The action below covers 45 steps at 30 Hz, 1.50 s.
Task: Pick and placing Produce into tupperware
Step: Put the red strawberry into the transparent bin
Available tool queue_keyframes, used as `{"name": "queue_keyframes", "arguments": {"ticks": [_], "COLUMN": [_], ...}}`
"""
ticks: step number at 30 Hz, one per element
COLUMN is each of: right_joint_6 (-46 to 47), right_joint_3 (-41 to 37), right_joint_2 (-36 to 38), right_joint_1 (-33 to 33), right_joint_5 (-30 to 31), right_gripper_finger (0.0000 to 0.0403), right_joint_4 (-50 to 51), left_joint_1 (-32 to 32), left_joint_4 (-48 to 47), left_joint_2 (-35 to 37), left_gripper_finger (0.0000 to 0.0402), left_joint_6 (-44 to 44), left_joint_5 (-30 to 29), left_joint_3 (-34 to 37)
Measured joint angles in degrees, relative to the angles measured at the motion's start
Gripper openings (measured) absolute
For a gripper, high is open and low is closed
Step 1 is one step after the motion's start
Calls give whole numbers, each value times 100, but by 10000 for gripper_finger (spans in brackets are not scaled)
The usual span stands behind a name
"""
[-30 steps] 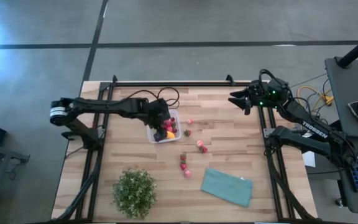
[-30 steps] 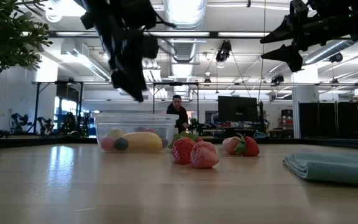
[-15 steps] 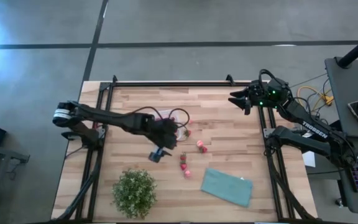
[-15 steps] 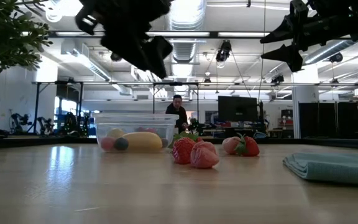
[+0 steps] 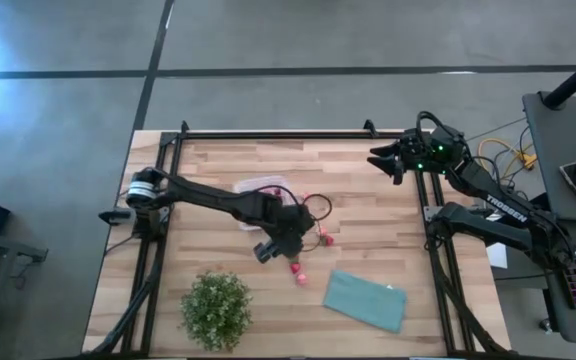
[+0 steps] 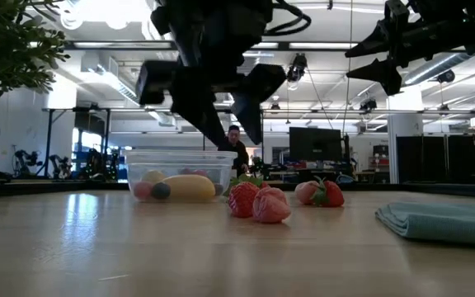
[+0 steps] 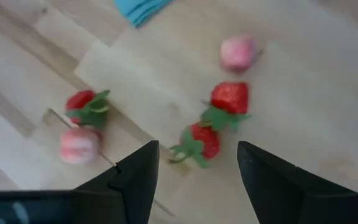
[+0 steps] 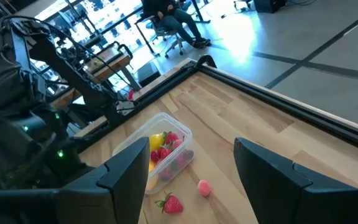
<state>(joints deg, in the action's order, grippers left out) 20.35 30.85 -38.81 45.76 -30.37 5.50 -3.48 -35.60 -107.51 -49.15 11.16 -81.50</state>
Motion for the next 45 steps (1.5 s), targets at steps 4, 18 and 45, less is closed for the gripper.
{"name": "queue_keyframes", "arguments": {"ticks": [4,18,45], "right_joint_6": [1,0,1], "right_joint_3": [0,0,0], "right_joint_2": [2,2,2], "right_joint_1": [0,0,0], "right_joint_5": [0,0,0], "right_gripper_finger": [226,226,226], "right_joint_4": [-3,-3,-3], "left_joint_1": [42,28,-562], "left_joint_4": [403,288,13], "left_joint_2": [5,30,-22], "left_gripper_finger": [203,202,202], "left_joint_6": [-290,3208,10491], "left_joint_5": [-121,-624,-1519], "left_joint_3": [5,-138,-117]}}
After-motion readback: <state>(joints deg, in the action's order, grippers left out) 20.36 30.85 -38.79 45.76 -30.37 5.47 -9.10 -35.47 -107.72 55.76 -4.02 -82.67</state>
